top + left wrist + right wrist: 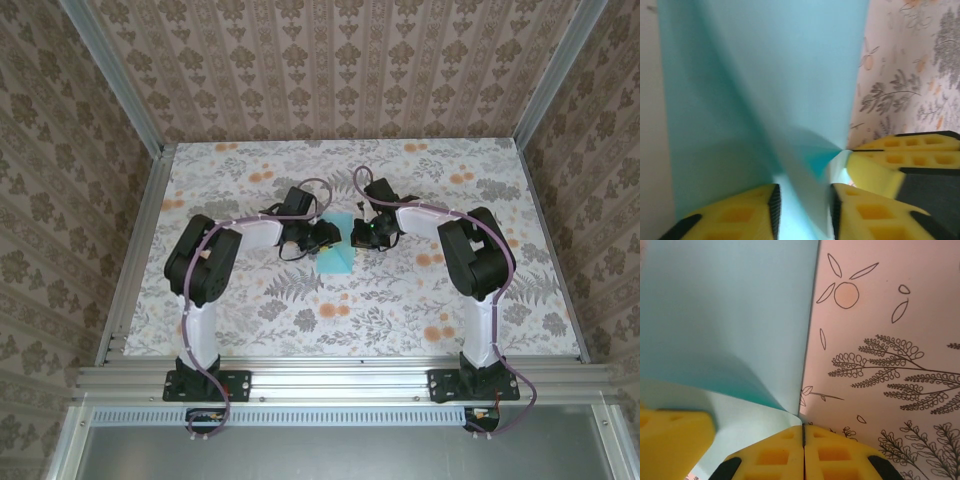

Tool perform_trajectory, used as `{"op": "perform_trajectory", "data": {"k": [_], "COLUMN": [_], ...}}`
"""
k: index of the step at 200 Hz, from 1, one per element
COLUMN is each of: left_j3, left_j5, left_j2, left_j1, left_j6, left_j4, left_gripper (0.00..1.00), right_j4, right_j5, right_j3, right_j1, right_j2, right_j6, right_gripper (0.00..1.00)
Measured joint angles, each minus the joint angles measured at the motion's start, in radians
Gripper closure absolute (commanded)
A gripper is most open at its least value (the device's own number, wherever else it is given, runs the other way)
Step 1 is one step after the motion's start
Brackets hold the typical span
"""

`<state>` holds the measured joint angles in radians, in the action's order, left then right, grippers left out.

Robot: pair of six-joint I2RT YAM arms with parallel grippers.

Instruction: Fold a paper plane with a square sheet of paper (pick it up from the middle)

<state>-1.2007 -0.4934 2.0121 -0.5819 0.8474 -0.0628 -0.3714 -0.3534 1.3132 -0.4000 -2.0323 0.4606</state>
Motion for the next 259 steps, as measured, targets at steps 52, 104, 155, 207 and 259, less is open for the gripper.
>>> {"op": "perform_trajectory", "data": {"k": [52, 104, 155, 207, 259], "left_j3": [-0.006, -0.024, -0.127, -0.267, -0.36], "left_j5": [0.024, 0.129, 0.401, 0.823, 1.062], "left_j2": [0.002, -0.092, -0.308, -0.357, -0.197], "left_j1": [-0.001, -0.001, -0.001, -0.003, -0.071], "left_j6": [-0.012, -0.101, -0.277, -0.373, -0.38], "left_j4": [-0.006, -0.134, -0.436, -0.765, -0.889], "left_gripper": [0.96, 0.97, 0.97, 0.96, 0.95], "right_j4": [0.004, 0.006, 0.032, 0.032, 0.032], "right_j5": [-0.01, 0.036, 0.138, 0.246, 0.31], "right_j3": [-0.002, -0.063, -0.137, -0.256, -0.292], "right_j1": [0.003, 0.039, 0.079, 0.093, 0.106], "right_j2": [0.003, 0.178, 0.411, 0.507, 0.565], "right_j6": [0.012, 0.052, 0.078, 0.113, 0.144], "right_gripper": [0.78, 0.46, 0.29, 0.22, 0.22]}}
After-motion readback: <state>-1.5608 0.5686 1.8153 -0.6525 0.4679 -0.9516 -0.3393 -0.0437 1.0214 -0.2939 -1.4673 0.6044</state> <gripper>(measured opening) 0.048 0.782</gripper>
